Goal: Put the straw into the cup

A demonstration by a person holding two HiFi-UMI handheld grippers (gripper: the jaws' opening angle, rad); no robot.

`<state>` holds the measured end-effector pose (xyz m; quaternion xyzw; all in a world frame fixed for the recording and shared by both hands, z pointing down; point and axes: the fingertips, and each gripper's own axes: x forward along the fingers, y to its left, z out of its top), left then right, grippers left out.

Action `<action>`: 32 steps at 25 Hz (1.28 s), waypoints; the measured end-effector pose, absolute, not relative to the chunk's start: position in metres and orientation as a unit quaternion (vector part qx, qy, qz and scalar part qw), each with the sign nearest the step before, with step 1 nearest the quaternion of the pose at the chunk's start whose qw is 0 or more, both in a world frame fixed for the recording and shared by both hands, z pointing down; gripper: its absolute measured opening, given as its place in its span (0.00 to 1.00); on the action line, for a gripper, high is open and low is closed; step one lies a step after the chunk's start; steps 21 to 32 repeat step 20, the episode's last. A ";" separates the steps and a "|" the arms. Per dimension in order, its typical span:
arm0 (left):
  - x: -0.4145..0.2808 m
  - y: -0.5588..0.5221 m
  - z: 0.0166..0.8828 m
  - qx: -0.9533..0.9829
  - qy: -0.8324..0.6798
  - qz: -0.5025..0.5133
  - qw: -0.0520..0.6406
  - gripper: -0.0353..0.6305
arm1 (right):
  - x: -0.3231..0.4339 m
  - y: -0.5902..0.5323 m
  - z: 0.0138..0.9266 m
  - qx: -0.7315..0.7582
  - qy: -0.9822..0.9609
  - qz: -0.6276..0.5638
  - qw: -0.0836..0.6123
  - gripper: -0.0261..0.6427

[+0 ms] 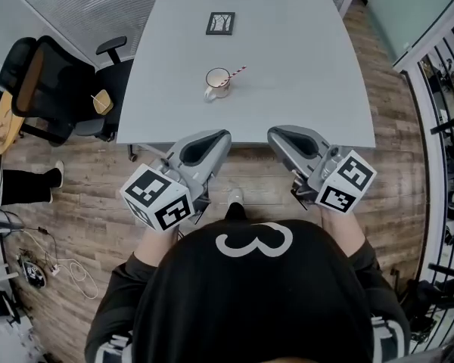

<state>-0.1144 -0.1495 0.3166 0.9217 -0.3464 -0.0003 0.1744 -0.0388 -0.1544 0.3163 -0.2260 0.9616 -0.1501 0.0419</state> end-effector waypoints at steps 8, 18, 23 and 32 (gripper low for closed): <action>-0.102 -0.136 0.296 0.929 -0.340 0.005 0.149 0.08 | -0.030 -0.140 0.299 -0.228 0.963 -0.130 0.053 0.06; -0.091 -0.104 0.265 0.930 -0.344 0.010 0.127 0.08 | -0.020 -0.110 0.268 -0.224 0.967 -0.110 0.057 0.06; -0.105 -0.111 0.257 0.929 -0.346 0.011 0.129 0.08 | -0.032 -0.117 0.259 -0.224 0.967 -0.111 0.055 0.06; -0.105 -0.111 0.257 0.929 -0.346 0.011 0.129 0.08 | -0.032 -0.117 0.259 -0.224 0.967 -0.111 0.055 0.06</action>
